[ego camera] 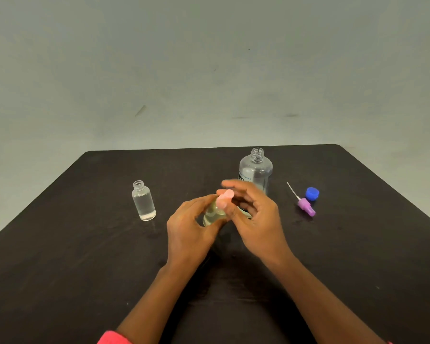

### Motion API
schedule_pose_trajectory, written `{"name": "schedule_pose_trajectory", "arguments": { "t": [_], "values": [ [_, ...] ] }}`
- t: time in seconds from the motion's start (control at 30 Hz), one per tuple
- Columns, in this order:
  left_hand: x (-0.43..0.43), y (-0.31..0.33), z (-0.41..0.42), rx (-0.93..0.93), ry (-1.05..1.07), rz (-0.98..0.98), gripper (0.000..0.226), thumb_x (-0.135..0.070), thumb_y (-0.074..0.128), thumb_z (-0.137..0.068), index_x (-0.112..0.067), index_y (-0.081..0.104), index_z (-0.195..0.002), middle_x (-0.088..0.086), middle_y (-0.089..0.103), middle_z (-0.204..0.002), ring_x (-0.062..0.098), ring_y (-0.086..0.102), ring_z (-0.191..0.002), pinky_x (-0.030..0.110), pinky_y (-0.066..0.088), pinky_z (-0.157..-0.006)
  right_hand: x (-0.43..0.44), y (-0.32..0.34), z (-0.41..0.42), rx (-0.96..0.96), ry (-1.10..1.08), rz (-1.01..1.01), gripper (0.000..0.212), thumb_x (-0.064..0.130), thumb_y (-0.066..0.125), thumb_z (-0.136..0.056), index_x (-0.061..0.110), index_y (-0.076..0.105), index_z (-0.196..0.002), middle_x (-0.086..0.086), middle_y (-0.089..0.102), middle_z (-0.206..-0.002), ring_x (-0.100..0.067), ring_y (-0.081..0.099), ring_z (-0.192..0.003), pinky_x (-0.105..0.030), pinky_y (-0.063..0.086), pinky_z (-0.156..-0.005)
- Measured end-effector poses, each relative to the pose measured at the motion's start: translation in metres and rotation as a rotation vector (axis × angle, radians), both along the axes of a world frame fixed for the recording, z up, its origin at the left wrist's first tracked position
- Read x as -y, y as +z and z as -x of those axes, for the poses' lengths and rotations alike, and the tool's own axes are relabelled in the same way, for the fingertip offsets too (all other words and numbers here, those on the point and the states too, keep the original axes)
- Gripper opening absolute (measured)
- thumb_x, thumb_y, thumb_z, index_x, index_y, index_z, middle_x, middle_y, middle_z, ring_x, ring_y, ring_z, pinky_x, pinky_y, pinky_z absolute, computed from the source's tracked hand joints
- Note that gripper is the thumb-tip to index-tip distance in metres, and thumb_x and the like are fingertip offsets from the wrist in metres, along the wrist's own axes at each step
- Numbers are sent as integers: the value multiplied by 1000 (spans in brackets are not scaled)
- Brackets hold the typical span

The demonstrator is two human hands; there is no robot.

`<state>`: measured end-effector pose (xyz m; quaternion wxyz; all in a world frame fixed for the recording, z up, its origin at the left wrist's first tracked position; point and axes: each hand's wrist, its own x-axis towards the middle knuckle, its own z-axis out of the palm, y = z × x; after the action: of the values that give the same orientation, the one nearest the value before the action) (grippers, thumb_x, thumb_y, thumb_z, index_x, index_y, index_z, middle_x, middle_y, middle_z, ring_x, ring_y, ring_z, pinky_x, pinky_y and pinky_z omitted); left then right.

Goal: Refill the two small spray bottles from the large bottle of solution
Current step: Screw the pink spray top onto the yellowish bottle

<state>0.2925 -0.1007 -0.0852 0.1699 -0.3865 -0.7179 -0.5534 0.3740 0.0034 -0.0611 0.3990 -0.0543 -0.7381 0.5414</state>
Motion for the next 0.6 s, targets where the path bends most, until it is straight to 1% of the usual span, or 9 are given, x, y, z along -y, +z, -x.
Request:
{"name": "schedule_pose_trajectory", "arguments": {
  "t": [0.1, 0.2, 0.27, 0.33, 0.4, 0.43, 0.47, 0.53, 0.6],
  "values": [
    [0, 2, -1, -5, -3, 9, 37, -41, 72, -70, -31, 69, -105, -32, 61, -95, -4, 61, -92, 9, 45, -80, -1, -1, 1, -7, -23, 21, 10, 11, 73, -83, 15, 67, -90, 4, 73, -91, -18, 70, -89, -47, 56, -78],
    [0, 2, -4, -8, 1, 28, 39, -32, 75, -67, -35, 65, -105, -37, 56, -93, -11, 57, -91, 7, 44, -80, 1, -2, 3, -3, -94, 68, 19, 28, 78, -77, 19, 62, -81, 4, 74, -86, -19, 70, -86, -51, 56, -73],
    [-2, -1, -5, -18, 5, 35, 39, -31, 78, -66, -30, 68, -104, -37, 55, -91, -14, 56, -89, 5, 43, -79, 1, -3, 3, 13, -130, 80, 26, 41, 78, -72, 24, 59, -78, 2, 73, -85, -19, 70, -84, -51, 56, -71],
    [-3, -2, -5, 7, 1, 52, 38, -28, 82, -67, -31, 68, -103, -35, 56, -88, -10, 58, -88, 8, 46, -78, 0, -3, 3, 49, -132, 29, 27, 42, 78, -74, 25, 60, -84, 4, 72, -87, -15, 69, -86, -45, 57, -74],
    [-3, -3, -3, 81, 9, 74, 39, -26, 83, -67, -31, 69, -103, -28, 62, -86, -3, 62, -87, 16, 49, -78, 1, -2, 2, 40, -126, -49, 25, 39, 73, -80, 22, 61, -95, 8, 70, -90, -9, 67, -90, -26, 55, -77],
    [-3, -4, -1, 115, 14, 80, 41, -26, 84, -66, -29, 69, -104, -24, 65, -89, 0, 63, -87, 20, 51, -79, 1, -1, 2, 6, -140, -71, 24, 39, 69, -84, 20, 61, -98, 9, 70, -91, -7, 67, -90, -19, 52, -75],
    [-3, -5, 0, 141, 18, 77, 43, -26, 85, -65, -28, 69, -106, -20, 67, -92, 1, 64, -88, 22, 51, -81, 1, 1, 1, -37, -169, -82, 22, 38, 64, -88, 20, 61, -99, 9, 69, -91, -6, 66, -90, -15, 50, -74],
    [-3, -4, 2, 199, 32, 46, 44, -23, 87, -64, -31, 68, -103, -18, 68, -93, 0, 64, -89, 19, 50, -82, -4, 3, -1, -104, -252, -72, 15, 37, 54, -91, 25, 60, -99, 10, 68, -92, -7, 66, -90, -18, 51, -74],
    [-3, -3, 4, 254, 56, 12, 44, -21, 87, -64, -40, 64, -96, -22, 66, -89, -5, 63, -87, 10, 47, -80, -13, 5, -1, -145, -332, -61, 6, 34, 52, -93, 35, 56, -98, 11, 66, -94, -10, 66, -91, -27, 53, -77]
  ]
}}
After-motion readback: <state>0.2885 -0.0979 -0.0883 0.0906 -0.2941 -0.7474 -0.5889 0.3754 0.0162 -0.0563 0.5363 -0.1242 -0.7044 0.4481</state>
